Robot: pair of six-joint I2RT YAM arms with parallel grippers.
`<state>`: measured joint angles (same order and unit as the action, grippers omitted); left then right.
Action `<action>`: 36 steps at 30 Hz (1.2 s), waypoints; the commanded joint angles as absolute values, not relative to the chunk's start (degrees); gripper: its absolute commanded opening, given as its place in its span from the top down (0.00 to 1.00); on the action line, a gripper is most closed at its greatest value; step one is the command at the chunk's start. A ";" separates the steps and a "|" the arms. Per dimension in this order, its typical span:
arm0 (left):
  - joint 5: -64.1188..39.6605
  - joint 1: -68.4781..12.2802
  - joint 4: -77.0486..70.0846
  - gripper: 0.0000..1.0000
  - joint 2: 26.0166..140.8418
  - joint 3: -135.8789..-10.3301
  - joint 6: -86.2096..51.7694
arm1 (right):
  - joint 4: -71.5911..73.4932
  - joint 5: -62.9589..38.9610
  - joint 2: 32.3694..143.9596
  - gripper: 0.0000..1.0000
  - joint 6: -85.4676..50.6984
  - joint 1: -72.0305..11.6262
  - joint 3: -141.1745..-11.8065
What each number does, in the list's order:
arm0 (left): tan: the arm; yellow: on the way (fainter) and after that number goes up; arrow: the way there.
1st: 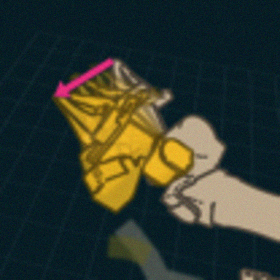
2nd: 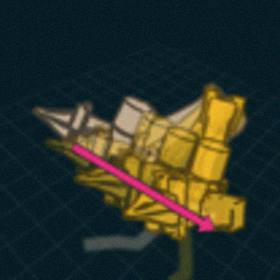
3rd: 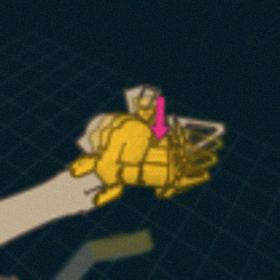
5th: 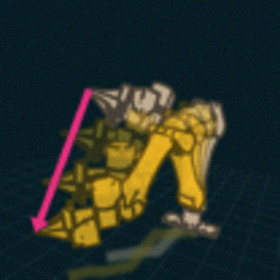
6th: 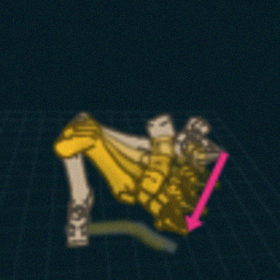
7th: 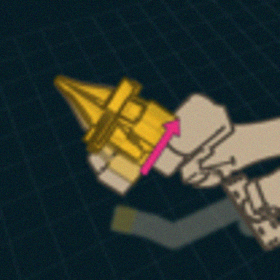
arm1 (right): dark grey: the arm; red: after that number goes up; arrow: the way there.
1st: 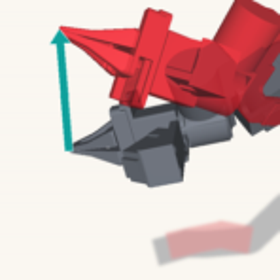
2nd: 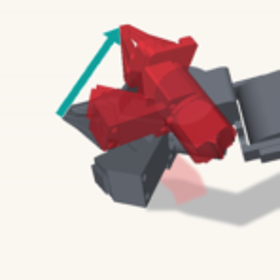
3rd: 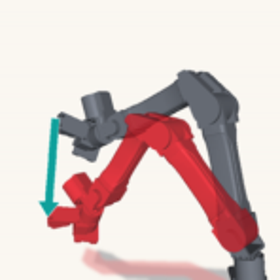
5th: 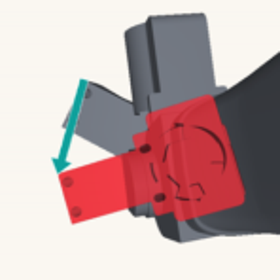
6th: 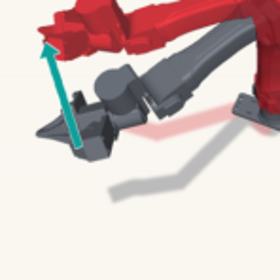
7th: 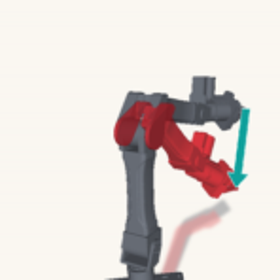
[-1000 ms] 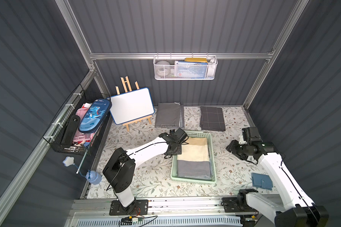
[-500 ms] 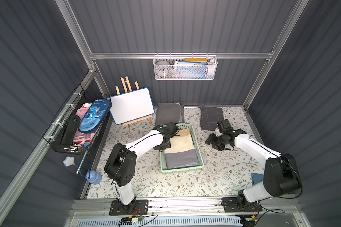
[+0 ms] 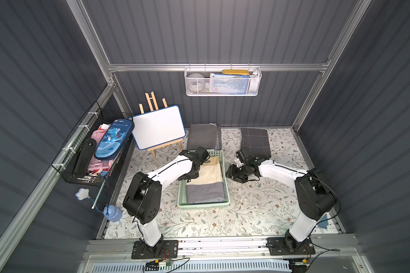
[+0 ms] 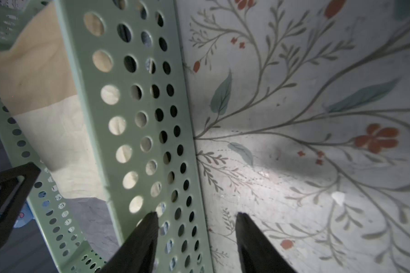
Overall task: Put the folded pillowcase in the basket
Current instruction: Move the basket to the center of the board, then move the pillowcase to the center of the board.
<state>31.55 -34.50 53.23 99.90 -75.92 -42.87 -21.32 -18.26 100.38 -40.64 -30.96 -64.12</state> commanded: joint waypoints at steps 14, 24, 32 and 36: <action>29.83 -34.79 45.10 0.41 86.38 -83.62 -39.68 | -35.14 -0.74 100.97 0.42 -39.89 -35.75 -75.63; 16.78 -34.67 -9.41 0.45 66.13 -59.95 -32.21 | -38.08 4.04 107.29 0.50 -30.40 -18.11 -89.11; 10.29 -34.45 -11.50 1.00 77.17 -66.17 -26.50 | -37.18 3.25 123.33 1.00 -28.41 -12.77 -105.30; 7.14 -34.45 -14.84 1.00 80.14 -65.15 -25.91 | -41.27 3.90 131.51 1.00 -28.53 -11.63 -113.79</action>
